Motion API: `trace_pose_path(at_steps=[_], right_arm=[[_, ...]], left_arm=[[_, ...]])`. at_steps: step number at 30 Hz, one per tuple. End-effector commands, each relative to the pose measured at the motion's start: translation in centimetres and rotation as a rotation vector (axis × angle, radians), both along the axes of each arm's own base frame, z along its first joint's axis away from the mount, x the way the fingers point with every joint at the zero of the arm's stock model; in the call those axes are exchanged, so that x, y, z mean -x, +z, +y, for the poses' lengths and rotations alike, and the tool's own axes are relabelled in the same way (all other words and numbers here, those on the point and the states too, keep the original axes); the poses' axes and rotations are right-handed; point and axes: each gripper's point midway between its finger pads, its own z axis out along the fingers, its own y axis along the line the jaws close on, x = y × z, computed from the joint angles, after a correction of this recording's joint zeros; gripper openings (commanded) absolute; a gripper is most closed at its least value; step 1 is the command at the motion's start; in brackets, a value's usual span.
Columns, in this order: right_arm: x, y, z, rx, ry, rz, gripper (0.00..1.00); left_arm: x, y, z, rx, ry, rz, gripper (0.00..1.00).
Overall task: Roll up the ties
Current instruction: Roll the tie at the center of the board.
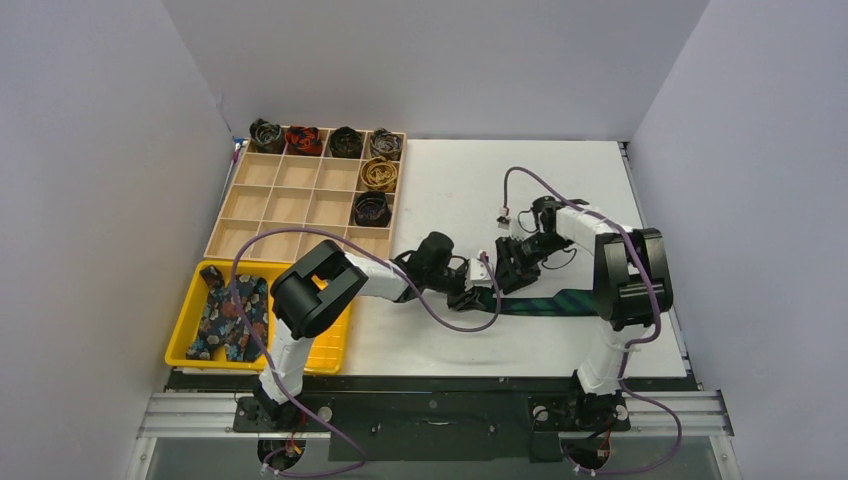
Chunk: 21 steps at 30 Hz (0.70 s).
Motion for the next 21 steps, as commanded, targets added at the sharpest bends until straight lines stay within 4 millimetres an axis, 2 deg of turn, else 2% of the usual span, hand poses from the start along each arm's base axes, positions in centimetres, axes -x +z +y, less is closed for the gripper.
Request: trace_pose_path(at_steps=[1,4,10,14,16,17,19,20,21], right_arm=[[-0.1,4.1,1.4,-0.149,-0.006,-0.061,0.43],[-0.2,4.1,2.0,-0.169,-0.019,-0.038,0.47],[0.0,2.6,2.0,-0.123,0.001,-0.024,0.45],[0.7,0.8,1.6,-0.052,0.035,-0.010,0.33],[0.9,-0.1,1.0,-0.016,0.036,0.001,0.20],[0.9,-0.5,0.5,0.004,0.033,0.003,0.07],[1.0,-1.1,-0.5,0.043,0.022,0.009,0.00],[1.1,-1.3,-1.0,0.065,0.022,0.006,0.00],[1.2,-1.5,-1.5,0.078,0.016,0.014,0.00]], left_arm=[[1.8,-6.4,4.3,-0.281,0.046,0.101,0.20],[1.7,-6.6,4.2,-0.298,0.048,0.108,0.20],[1.7,-6.8,4.1,-0.306,0.047,0.112,0.20],[1.6,-6.6,3.9,-0.302,0.049,0.112,0.21],[1.6,-6.5,3.8,-0.299,0.050,0.112,0.21],[1.5,-6.4,3.8,-0.298,0.051,0.111,0.22],[1.3,-6.0,3.7,-0.287,0.058,0.109,0.30],[1.1,-5.7,3.6,-0.278,0.073,0.119,0.34],[0.7,-5.3,3.4,-0.259,0.084,0.117,0.43]])
